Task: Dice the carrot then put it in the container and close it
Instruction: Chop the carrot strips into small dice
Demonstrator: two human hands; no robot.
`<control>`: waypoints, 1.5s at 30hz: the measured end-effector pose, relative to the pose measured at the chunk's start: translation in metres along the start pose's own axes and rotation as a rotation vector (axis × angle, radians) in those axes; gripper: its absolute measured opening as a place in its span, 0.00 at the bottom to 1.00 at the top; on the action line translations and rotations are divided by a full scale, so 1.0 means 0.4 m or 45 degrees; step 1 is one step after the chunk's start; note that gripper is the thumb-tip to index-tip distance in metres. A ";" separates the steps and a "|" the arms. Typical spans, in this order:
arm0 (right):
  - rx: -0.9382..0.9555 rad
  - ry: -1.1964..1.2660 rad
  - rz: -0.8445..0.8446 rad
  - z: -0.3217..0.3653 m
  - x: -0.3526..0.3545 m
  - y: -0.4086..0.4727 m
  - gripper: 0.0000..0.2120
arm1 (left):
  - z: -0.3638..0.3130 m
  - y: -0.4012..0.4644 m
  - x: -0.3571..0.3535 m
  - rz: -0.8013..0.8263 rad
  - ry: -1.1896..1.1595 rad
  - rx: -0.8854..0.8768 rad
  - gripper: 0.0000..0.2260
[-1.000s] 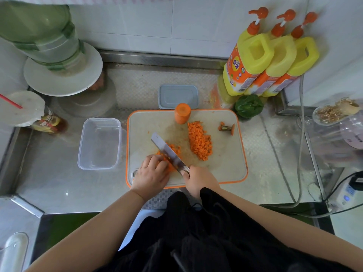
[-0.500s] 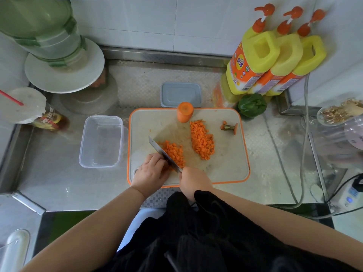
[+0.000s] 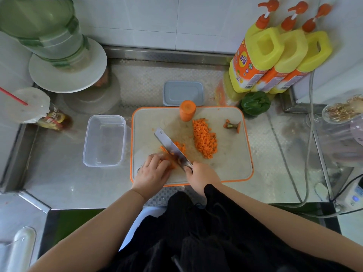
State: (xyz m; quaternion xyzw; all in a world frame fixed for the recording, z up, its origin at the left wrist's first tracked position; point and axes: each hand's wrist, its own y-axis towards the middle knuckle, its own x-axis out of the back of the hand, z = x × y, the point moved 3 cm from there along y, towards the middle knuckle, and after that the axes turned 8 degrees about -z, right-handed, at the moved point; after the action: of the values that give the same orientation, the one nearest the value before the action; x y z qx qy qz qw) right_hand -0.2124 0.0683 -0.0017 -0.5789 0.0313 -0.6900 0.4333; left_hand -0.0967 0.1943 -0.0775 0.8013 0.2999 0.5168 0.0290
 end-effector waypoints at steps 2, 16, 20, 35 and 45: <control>0.035 -0.047 -0.004 0.009 0.007 -0.012 0.16 | 0.004 -0.002 0.005 -0.024 0.016 0.007 0.09; 0.070 -0.137 0.044 0.036 -0.047 -0.019 0.09 | 0.021 0.012 -0.005 0.075 -0.064 0.079 0.13; 0.040 -0.112 0.034 0.027 -0.067 0.002 0.09 | 0.022 0.009 -0.006 0.065 -0.063 0.082 0.13; 0.103 -0.106 -0.015 0.033 -0.010 -0.023 0.18 | 0.017 -0.022 0.011 -0.012 -0.028 0.075 0.09; 0.167 -0.204 0.046 0.039 -0.044 -0.010 0.09 | 0.020 -0.004 0.015 0.052 -0.090 0.060 0.10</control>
State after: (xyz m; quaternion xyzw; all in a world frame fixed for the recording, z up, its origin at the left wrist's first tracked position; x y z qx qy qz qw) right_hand -0.2026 0.0889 -0.0080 -0.6018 -0.0382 -0.6343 0.4838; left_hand -0.0890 0.2008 -0.0767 0.8255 0.2944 0.4814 0.0103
